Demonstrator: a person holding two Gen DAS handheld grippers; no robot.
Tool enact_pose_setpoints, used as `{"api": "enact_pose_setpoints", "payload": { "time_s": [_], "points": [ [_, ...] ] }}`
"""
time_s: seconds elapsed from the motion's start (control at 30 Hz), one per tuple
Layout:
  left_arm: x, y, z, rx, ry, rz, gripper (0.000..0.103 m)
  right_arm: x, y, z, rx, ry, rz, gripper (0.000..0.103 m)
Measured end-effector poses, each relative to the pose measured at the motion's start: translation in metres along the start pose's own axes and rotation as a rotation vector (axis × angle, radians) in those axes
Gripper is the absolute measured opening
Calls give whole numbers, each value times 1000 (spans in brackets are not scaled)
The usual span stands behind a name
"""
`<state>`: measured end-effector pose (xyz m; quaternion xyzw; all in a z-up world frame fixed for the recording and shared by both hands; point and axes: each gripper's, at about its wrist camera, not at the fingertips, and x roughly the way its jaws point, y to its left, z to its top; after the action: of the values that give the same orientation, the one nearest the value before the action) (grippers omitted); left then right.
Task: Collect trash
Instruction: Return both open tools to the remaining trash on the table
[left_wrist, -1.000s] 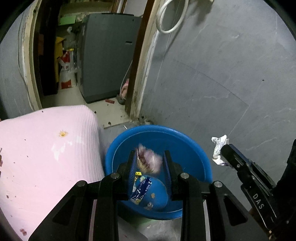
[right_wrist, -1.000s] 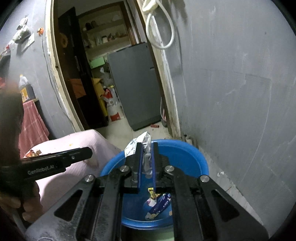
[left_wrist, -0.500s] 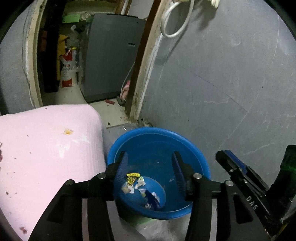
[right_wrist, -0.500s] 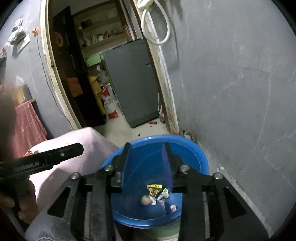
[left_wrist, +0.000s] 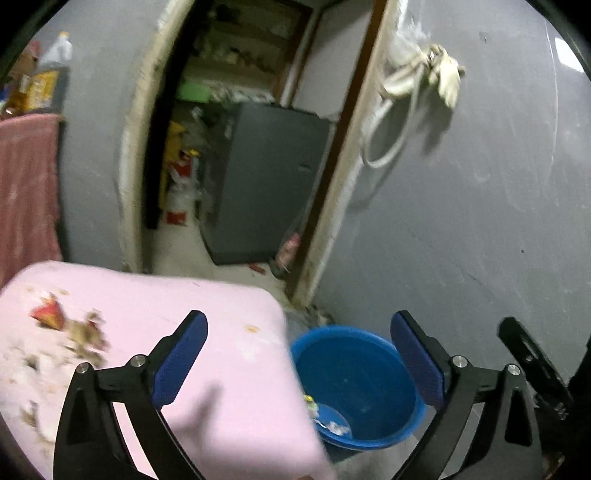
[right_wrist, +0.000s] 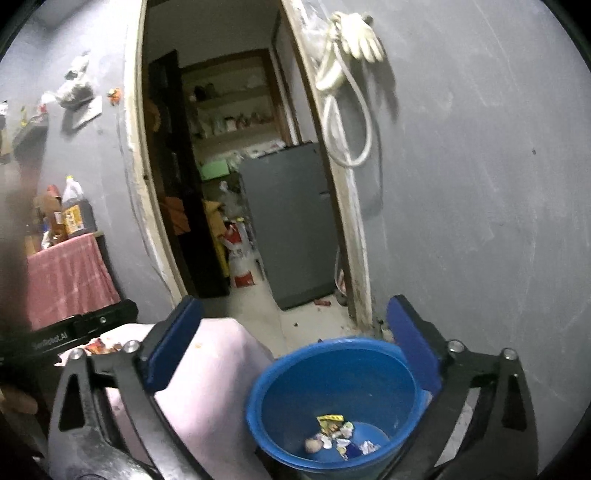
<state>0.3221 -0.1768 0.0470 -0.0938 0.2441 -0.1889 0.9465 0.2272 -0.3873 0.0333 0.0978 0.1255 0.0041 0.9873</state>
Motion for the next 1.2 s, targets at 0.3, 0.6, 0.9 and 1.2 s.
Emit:
{"api": "enact_pose_setpoints", "payload": {
  "time_s": [0.3,0.6,0.9,1.2],
  "points": [
    [-72,37,12,35,-135,109,101,-15,63,15,-49,-70,89,103],
    [-120,84,17,18,-196,198,101,-12,129,13,-107,-72,192,103],
    [-133,153,7,-23,-169,304,101,21,186,-4,-149,11,272,103],
    [-111,213,-15,-54,-77,357,101,74,228,-38,-222,176,304,103]
  ]
}}
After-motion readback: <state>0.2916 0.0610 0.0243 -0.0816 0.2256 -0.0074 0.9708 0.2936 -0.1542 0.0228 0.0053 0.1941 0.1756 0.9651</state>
